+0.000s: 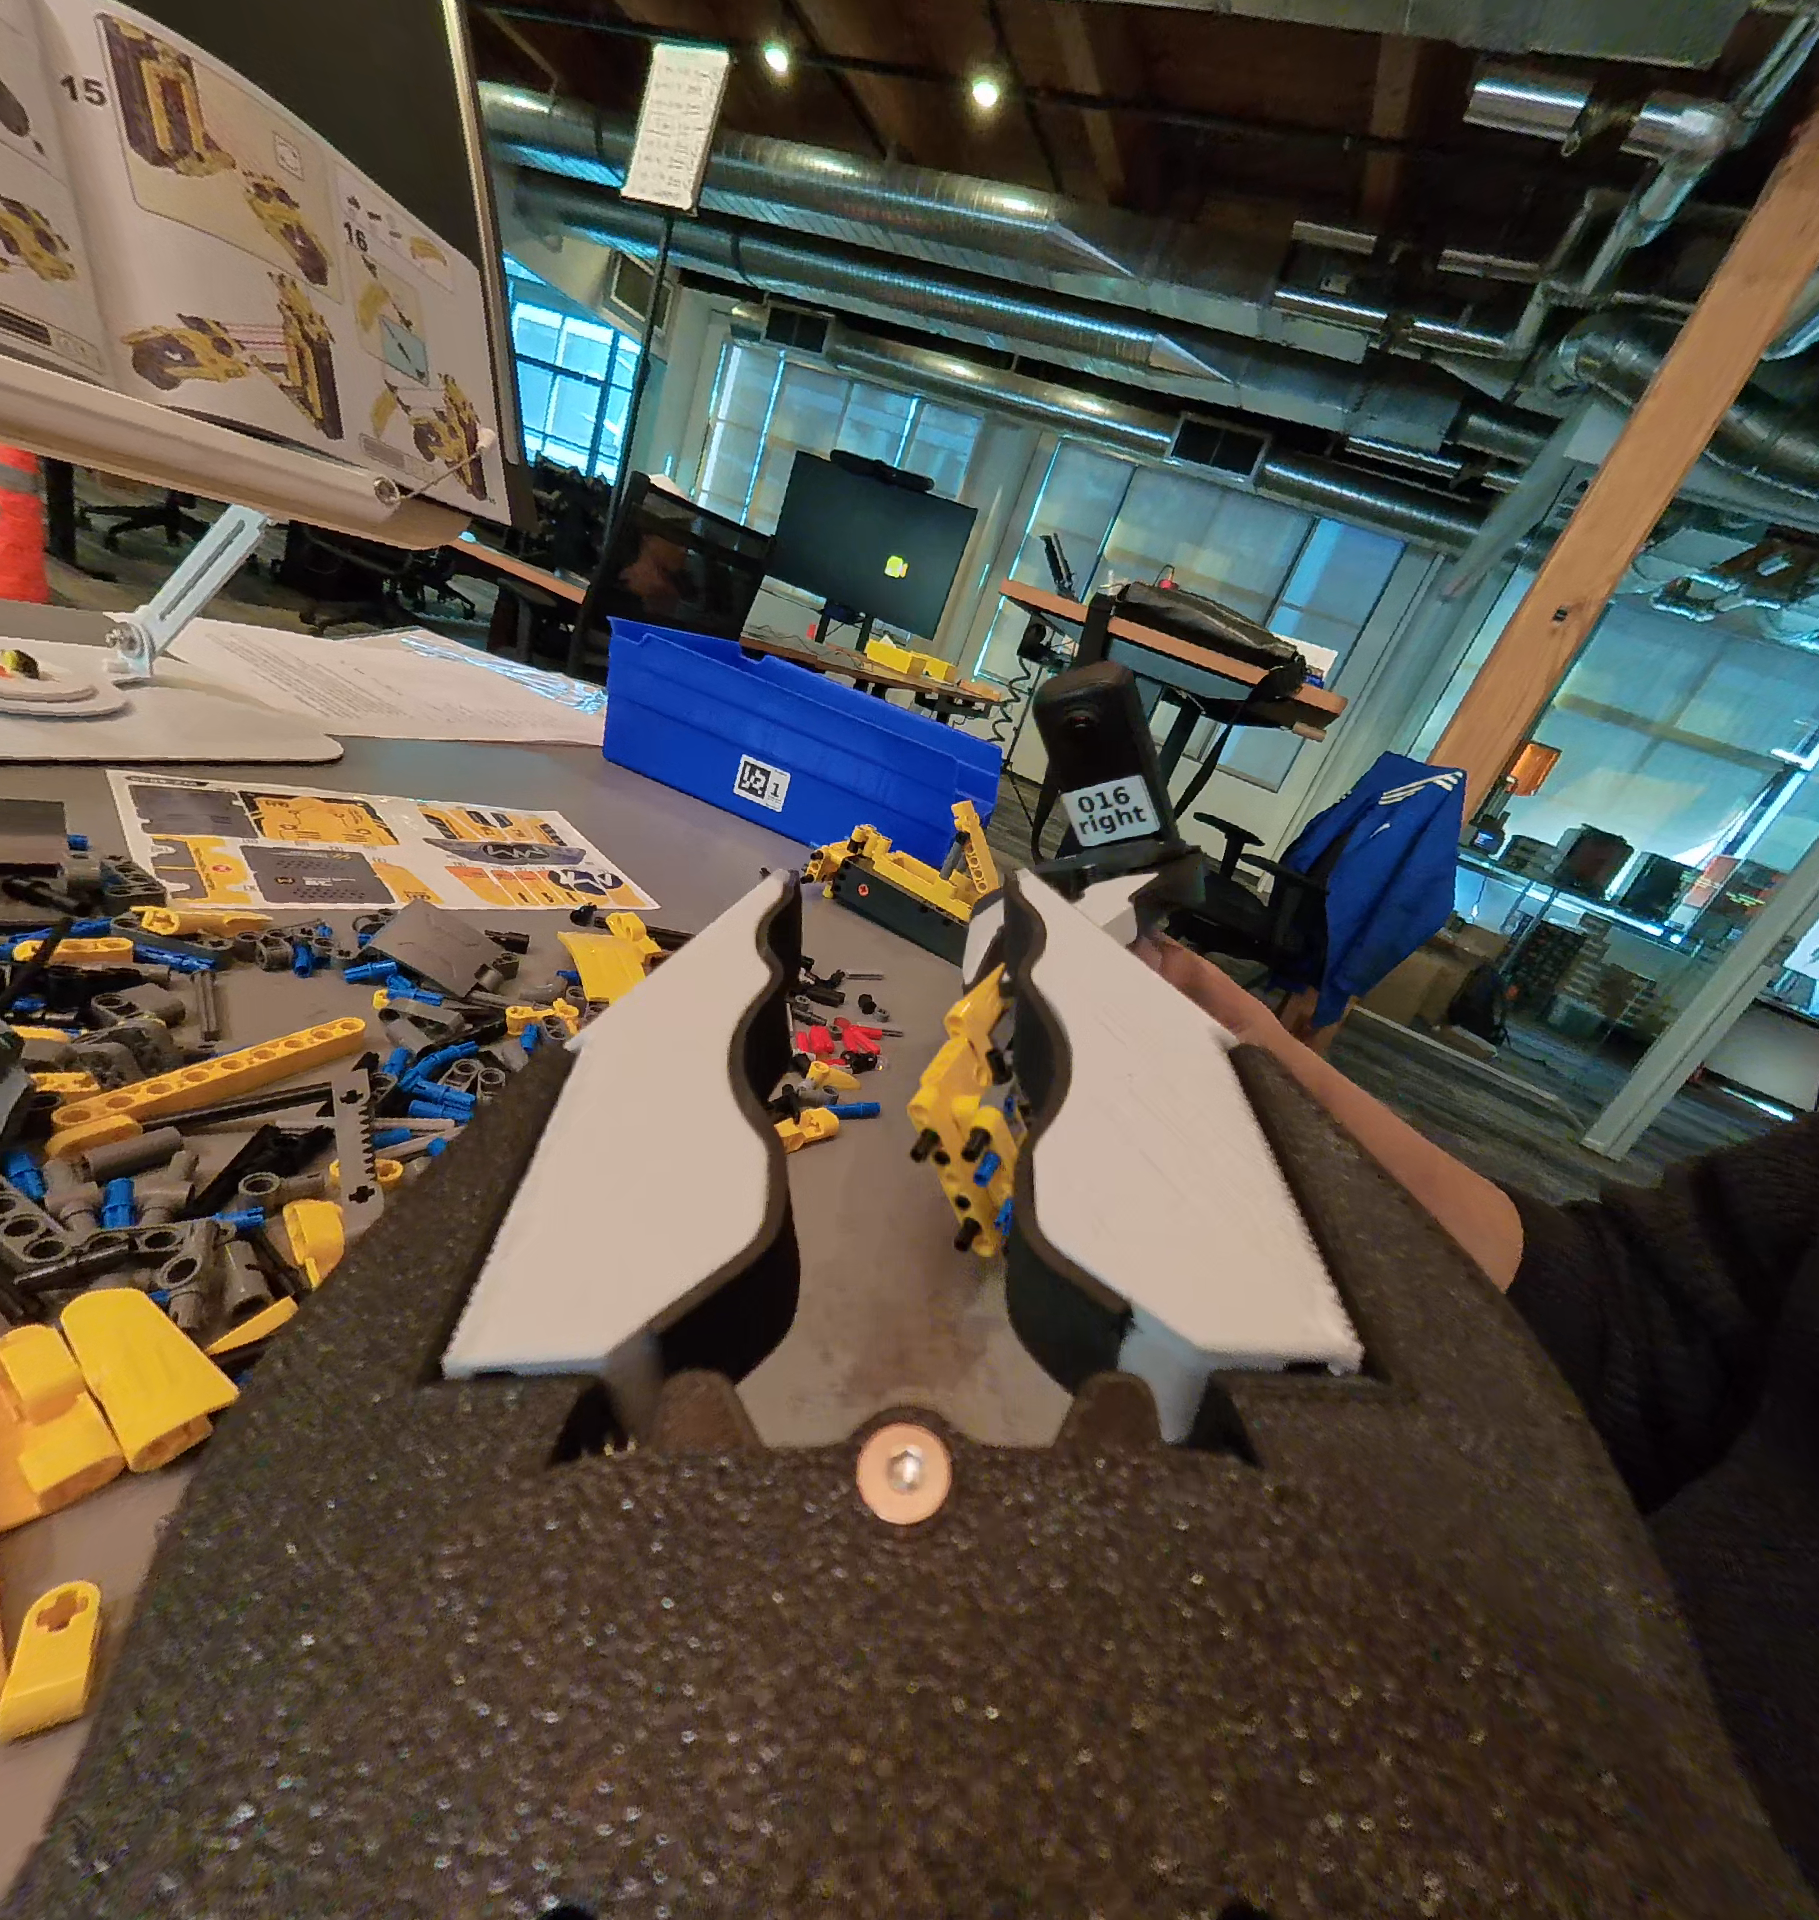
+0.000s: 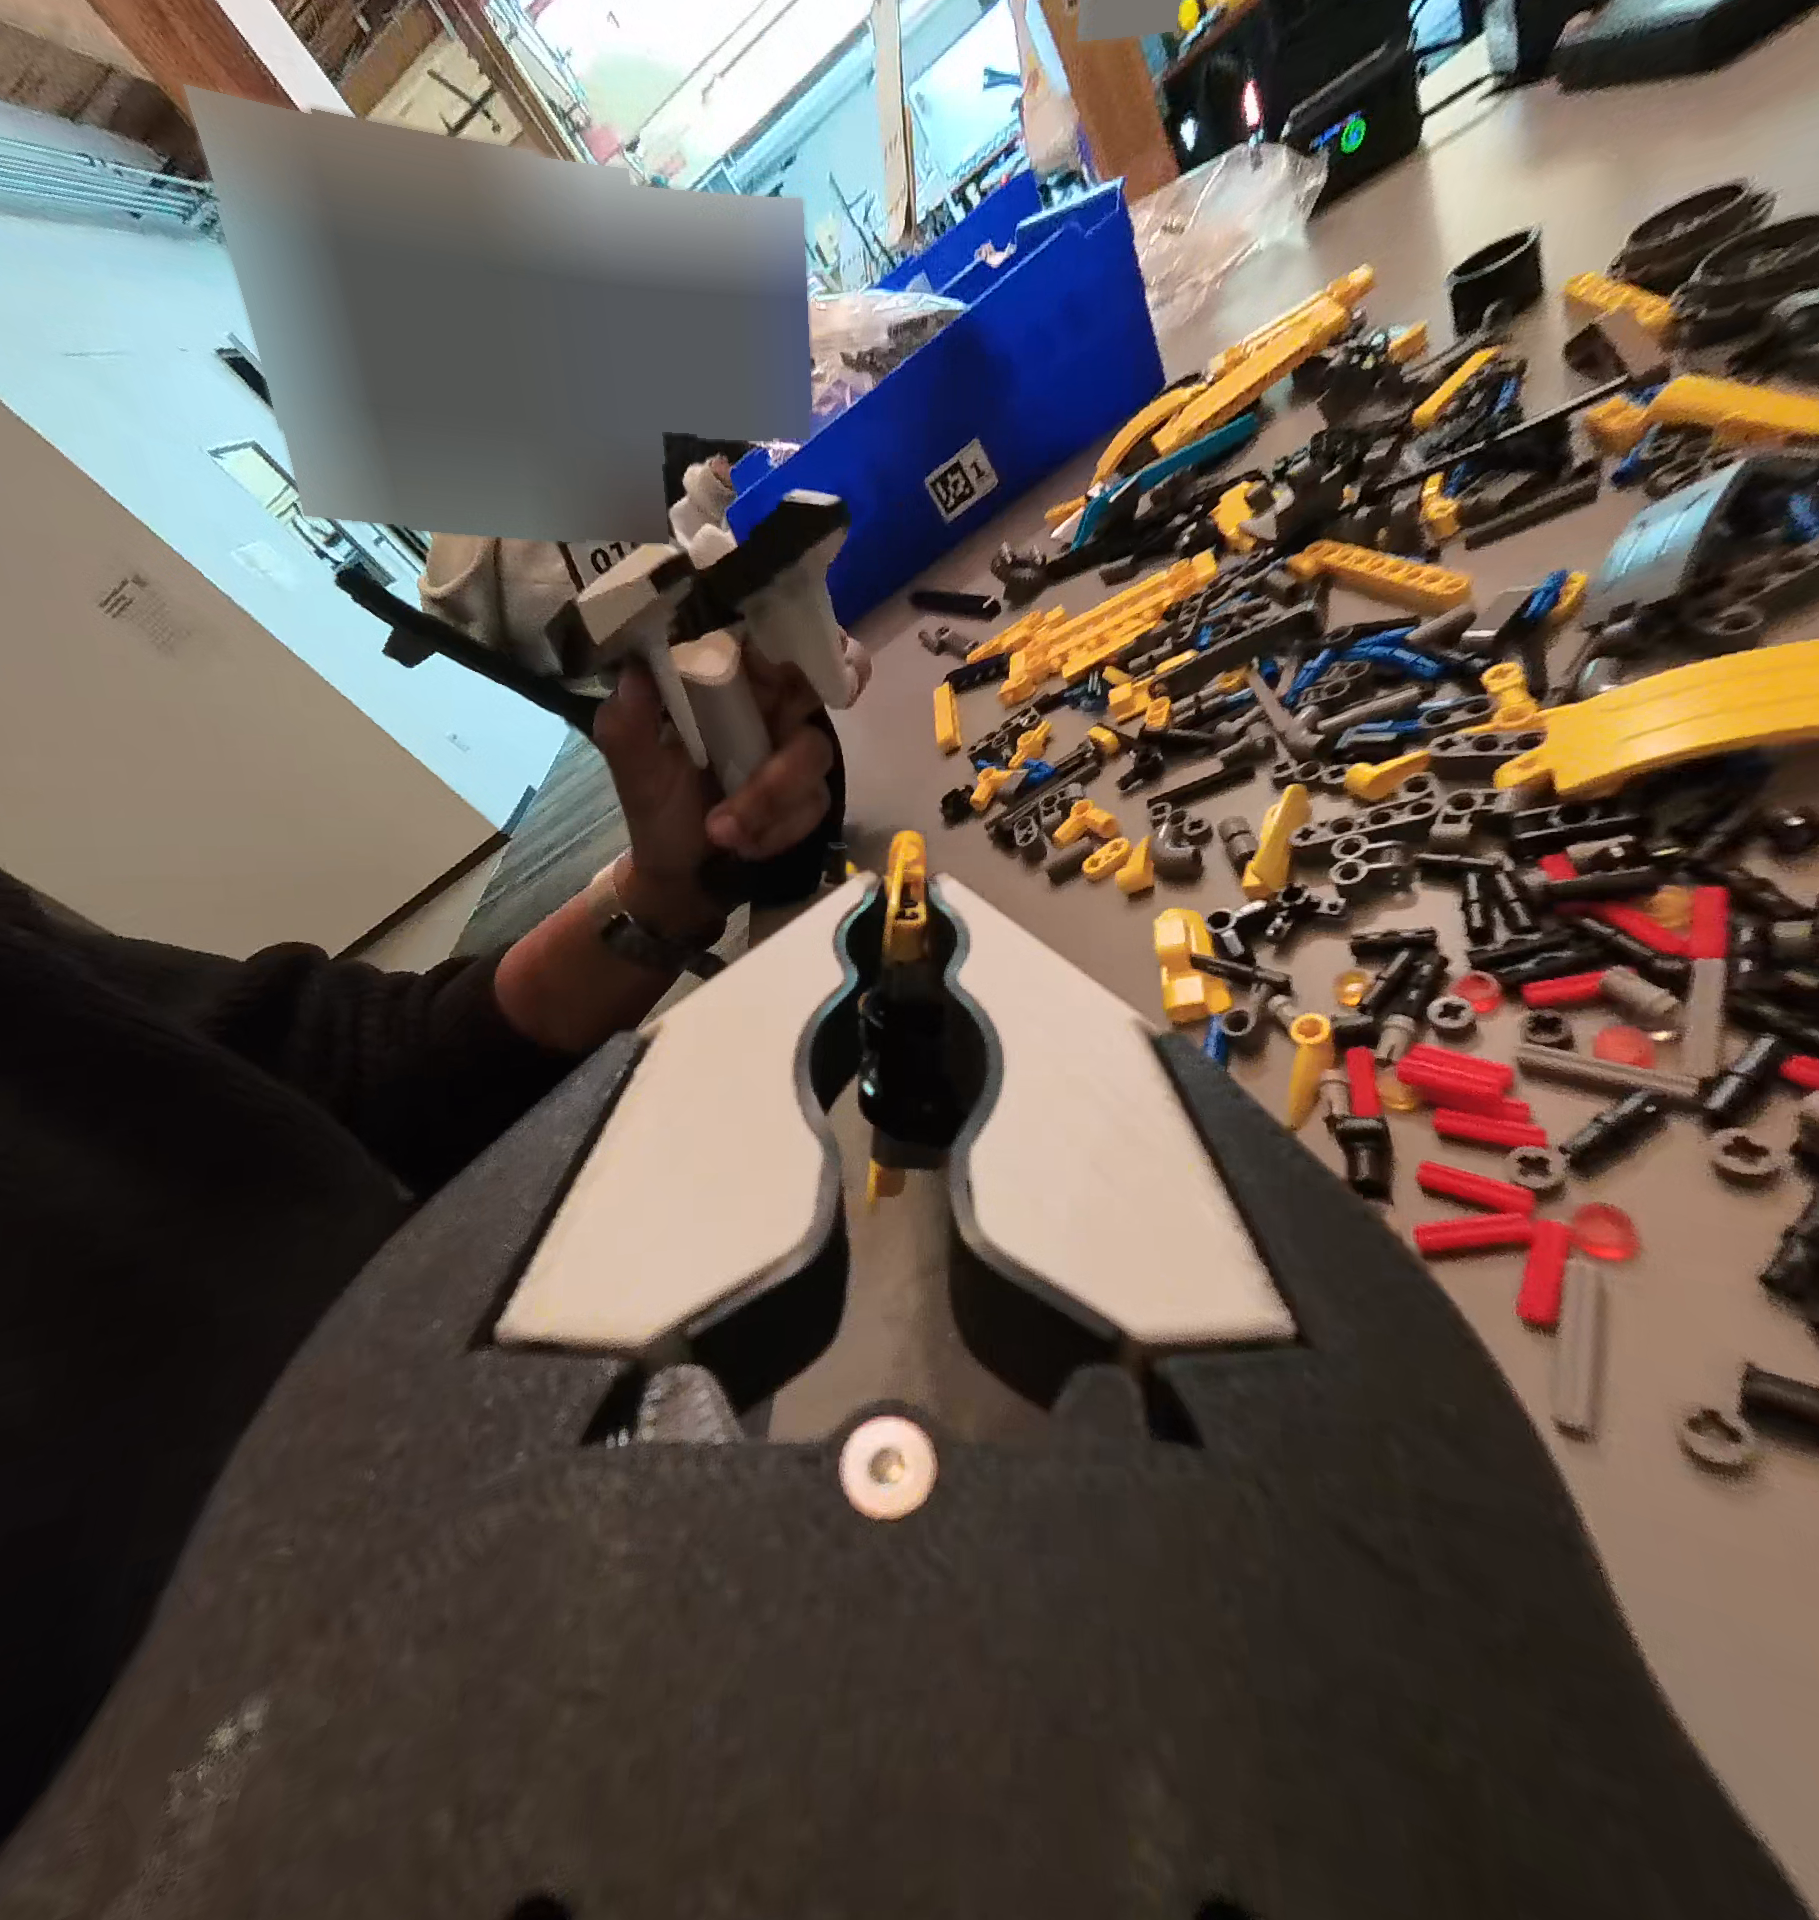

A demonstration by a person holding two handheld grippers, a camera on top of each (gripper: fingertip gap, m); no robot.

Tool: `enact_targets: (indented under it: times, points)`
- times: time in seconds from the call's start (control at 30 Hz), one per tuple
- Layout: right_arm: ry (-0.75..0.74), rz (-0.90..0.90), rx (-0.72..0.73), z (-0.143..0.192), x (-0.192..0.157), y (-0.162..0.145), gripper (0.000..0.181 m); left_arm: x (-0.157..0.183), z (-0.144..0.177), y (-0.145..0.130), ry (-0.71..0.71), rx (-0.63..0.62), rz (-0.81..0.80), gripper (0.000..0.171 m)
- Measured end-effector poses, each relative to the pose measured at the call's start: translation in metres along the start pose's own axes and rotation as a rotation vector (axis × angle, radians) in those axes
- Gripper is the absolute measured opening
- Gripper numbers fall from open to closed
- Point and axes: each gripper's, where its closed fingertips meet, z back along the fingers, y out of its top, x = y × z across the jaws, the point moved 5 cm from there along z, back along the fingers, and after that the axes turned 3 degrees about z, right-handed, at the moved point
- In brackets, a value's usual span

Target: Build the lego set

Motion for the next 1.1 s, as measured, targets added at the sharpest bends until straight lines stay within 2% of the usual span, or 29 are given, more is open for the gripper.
enact_targets:
  times: [0.27,0.4,0.5,0.67,0.83,1.1]
  points:
    - [0.020,0.184,0.176,0.016,-0.018,0.017,0.005,0.014,-0.008,-0.007,-0.070,-0.041,-0.029,0.040]
    - [0.045,0.295,0.195,0.014,-0.035,0.016,0.005,0.033,-0.023,-0.021,-0.232,-0.110,0.110,0.041]
    - [0.037,0.348,0.189,0.013,-0.041,0.015,0.005,0.037,-0.033,-0.029,-0.266,-0.167,0.188,0.042]
    - [0.108,0.317,0.252,0.019,-0.046,0.019,0.005,0.041,-0.035,-0.033,-0.310,-0.196,0.227,0.044]
    - [0.142,0.278,0.288,0.023,-0.045,0.021,0.005,0.053,-0.039,-0.039,-0.428,-0.230,0.297,0.045]
    - [0.151,0.270,0.289,0.022,-0.045,0.021,0.005,0.052,-0.044,-0.044,-0.407,-0.237,0.338,0.043]
